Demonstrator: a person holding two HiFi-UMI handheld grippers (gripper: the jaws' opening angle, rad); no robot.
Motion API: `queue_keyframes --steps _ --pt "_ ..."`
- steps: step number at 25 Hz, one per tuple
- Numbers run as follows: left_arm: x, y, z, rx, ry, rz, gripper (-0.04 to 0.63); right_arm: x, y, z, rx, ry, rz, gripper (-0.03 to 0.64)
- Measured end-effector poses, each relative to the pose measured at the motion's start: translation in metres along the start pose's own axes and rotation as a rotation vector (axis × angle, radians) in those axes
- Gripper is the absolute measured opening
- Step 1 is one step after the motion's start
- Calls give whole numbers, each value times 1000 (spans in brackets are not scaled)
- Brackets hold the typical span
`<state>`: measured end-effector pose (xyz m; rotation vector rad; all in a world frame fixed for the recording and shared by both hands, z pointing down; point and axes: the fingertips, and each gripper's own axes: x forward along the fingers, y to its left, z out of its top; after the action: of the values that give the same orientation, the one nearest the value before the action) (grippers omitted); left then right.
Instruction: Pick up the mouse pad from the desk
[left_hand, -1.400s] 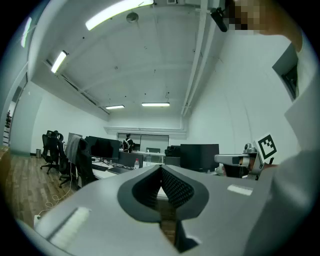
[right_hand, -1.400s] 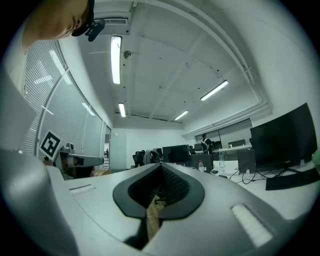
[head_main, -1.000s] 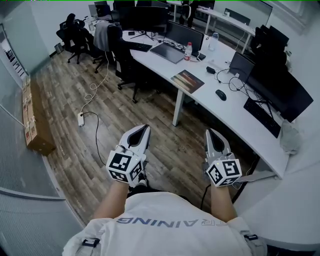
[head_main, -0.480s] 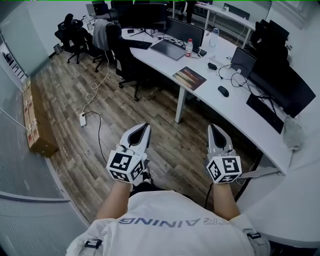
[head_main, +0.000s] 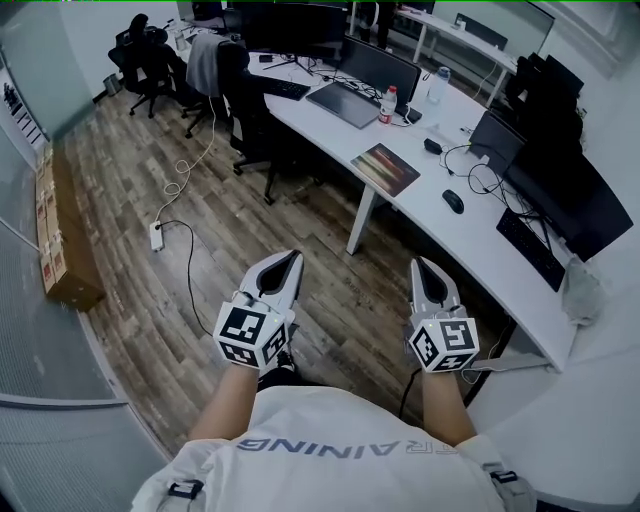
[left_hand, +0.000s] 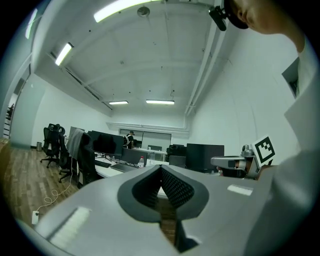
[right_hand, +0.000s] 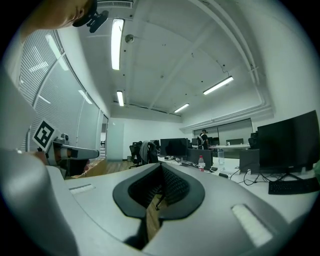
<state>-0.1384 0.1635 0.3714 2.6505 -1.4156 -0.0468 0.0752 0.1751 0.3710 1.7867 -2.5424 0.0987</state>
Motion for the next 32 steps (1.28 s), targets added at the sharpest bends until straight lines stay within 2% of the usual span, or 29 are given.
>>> queue_keyframes --steps 6,15,22,32 --pt "24 46 4 -9 -13 -20 3 50 8 0 -21 25 9 17" --pt "69 111 13 -20 5 -90 3 130 17 8 -27 33 -42 17" --pt "84 159 11 -33 39 -125 3 168 16 17 -34 23 -114 15" --pt "126 183 3 -59 55 -124 3 209 -5 1 -8 60 -132 17"
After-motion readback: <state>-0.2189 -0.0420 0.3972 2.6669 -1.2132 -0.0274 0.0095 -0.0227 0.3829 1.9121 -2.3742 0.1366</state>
